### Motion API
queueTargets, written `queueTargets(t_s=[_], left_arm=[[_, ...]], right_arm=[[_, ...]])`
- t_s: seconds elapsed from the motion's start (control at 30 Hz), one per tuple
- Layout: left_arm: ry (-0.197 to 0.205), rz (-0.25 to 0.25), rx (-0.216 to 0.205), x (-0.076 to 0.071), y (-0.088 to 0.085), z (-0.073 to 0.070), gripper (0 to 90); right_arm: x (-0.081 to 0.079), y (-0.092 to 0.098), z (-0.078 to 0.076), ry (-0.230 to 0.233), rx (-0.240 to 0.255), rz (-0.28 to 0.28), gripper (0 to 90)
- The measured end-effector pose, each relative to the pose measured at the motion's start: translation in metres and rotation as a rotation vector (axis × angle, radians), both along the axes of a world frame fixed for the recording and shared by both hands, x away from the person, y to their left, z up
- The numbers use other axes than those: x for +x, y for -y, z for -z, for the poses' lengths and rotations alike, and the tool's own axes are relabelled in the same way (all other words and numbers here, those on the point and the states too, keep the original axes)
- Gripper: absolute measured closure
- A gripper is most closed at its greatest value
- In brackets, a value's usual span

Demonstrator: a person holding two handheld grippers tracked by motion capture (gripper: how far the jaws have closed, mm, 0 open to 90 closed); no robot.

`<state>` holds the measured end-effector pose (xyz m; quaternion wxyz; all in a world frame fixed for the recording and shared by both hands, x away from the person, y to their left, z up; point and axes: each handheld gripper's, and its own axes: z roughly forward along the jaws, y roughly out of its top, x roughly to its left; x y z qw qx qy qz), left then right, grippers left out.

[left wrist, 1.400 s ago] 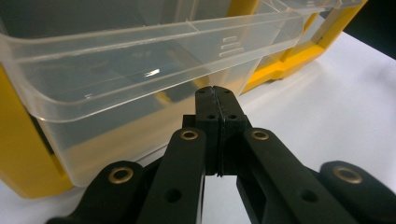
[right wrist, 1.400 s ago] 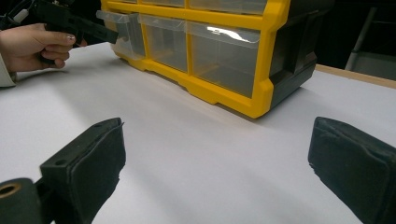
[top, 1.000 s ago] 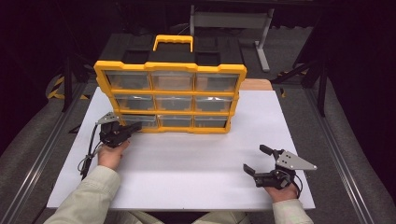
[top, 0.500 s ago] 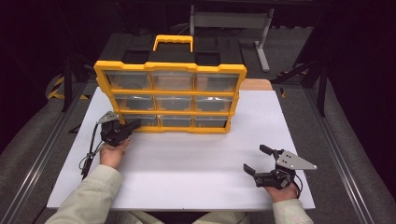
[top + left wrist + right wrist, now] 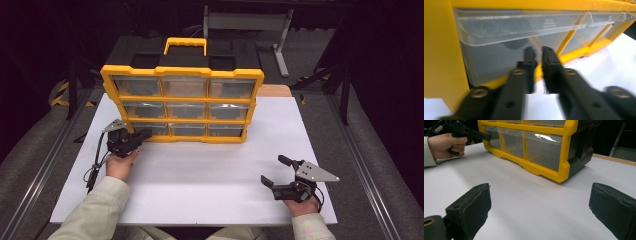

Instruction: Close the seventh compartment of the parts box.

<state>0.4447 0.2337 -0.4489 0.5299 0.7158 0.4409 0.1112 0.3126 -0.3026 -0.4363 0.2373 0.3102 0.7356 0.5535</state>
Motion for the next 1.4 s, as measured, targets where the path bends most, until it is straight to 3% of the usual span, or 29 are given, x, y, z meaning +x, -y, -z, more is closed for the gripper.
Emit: queueTargets(t_s=[0.03, 0.17, 0.3, 0.43, 0.57, 0.77, 0.87, 1.4], left_arm=[[-0.020, 0.006, -0.015, 0.000, -0.001, -0.001, 61.7], [-0.004, 0.019, -0.016, -0.004, -0.003, -0.005, 39.7], [0.033, 0.050, 0.010, -0.014, -0.003, -0.015, 27.4], [0.118, 0.108, 0.029, -0.031, -0.002, -0.030, 20.7], [0.161, 0.135, 0.023, -0.043, -0.002, -0.043, 16.0], [0.170, 0.172, -0.001, -0.060, -0.007, -0.050, 11.5], [0.197, 0.175, -0.008, -0.070, -0.011, -0.052, 10.3], [0.270, 0.151, -0.055, -0.112, -0.041, -0.045, 6.0]], right_arm=[[0.000, 0.000, 0.000, 0.000, 0.001, 0.000, 4.7], [0.000, 0.001, 0.000, 0.000, 0.005, 0.006, 4.7], [0.001, 0.000, 0.001, -0.007, 0.004, 0.003, 4.7], [0.001, 0.000, 0.001, -0.005, 0.009, 0.001, 4.7], [0.002, 0.000, 0.001, -0.005, 0.008, 0.001, 4.7], [0.002, 0.000, 0.000, -0.001, 0.005, 0.003, 4.7], [0.002, 0.004, -0.001, 0.006, 0.003, 0.013, 4.7], [0.004, 0.004, 0.001, -0.007, -0.002, 0.009, 4.5]])
